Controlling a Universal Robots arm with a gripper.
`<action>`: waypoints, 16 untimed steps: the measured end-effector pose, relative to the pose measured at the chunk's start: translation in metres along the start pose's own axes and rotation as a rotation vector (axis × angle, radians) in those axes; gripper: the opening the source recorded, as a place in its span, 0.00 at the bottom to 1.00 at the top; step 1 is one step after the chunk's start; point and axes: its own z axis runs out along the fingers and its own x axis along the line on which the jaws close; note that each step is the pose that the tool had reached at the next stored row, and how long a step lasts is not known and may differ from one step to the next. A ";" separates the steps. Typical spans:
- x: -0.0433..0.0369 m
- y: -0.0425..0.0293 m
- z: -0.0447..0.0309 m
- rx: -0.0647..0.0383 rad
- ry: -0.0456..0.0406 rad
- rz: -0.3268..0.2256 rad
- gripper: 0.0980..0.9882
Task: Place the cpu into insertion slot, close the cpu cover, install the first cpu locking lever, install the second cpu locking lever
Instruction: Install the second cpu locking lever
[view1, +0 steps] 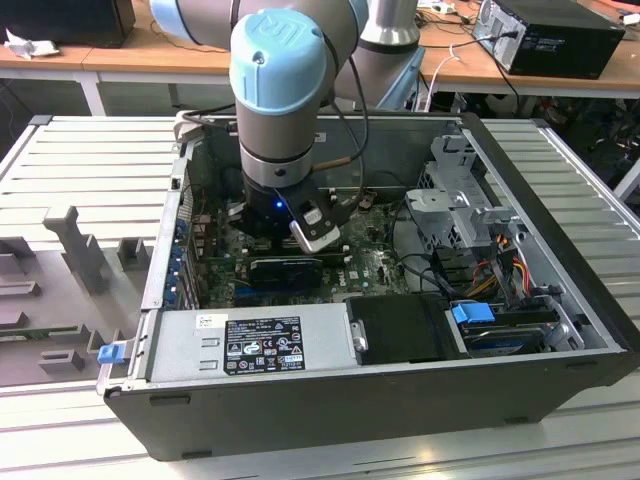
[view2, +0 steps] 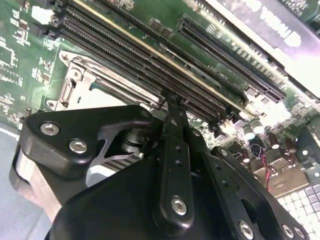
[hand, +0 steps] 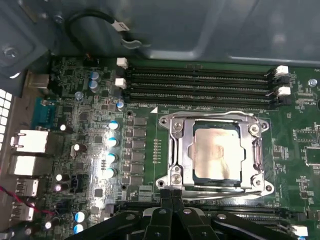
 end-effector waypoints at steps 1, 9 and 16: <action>0.0004 -0.0008 0.0004 -0.004 0.0000 0.000 0.01; 0.0018 -0.0028 0.0071 -0.056 -0.0022 -0.001 0.01; 0.0028 0.0009 -0.0083 -0.060 -0.0016 -0.002 0.01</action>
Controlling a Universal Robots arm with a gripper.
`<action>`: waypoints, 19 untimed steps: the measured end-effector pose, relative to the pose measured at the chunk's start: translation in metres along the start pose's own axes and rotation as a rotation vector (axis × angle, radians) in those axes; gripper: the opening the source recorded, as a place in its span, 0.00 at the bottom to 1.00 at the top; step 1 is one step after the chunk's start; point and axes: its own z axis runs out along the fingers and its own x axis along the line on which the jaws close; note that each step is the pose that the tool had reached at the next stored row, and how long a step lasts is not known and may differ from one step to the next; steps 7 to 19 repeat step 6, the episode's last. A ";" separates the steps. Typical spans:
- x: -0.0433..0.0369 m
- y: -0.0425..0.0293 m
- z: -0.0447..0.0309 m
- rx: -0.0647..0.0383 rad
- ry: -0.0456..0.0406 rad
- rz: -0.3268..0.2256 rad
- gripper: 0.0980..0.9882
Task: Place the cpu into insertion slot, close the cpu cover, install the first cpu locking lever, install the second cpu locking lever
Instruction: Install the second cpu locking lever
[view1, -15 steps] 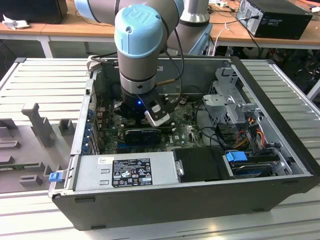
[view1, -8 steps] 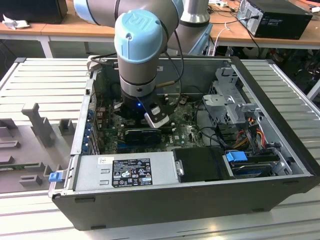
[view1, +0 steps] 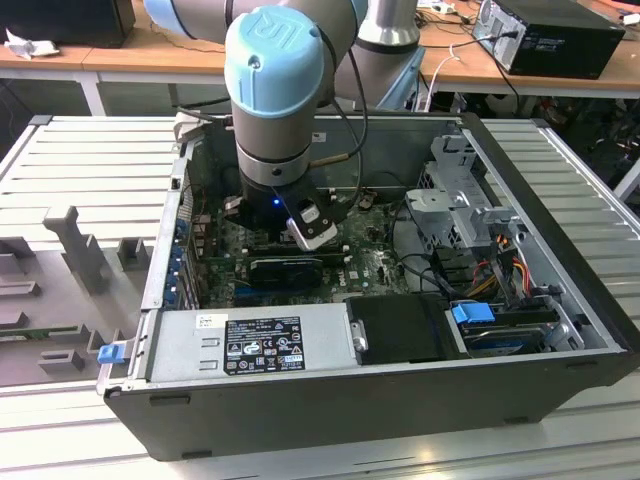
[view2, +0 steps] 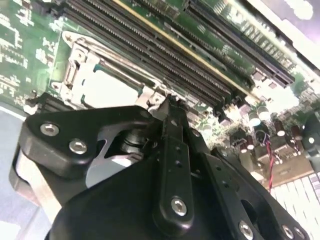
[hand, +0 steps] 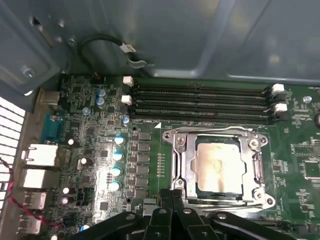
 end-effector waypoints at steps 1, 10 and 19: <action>-0.0001 0.0007 -0.0021 0.000 -0.0001 0.000 0.01; -0.0003 0.0051 -0.0164 0.000 -0.0001 0.000 0.01; -0.0003 0.0051 -0.0164 0.000 -0.0001 0.000 0.01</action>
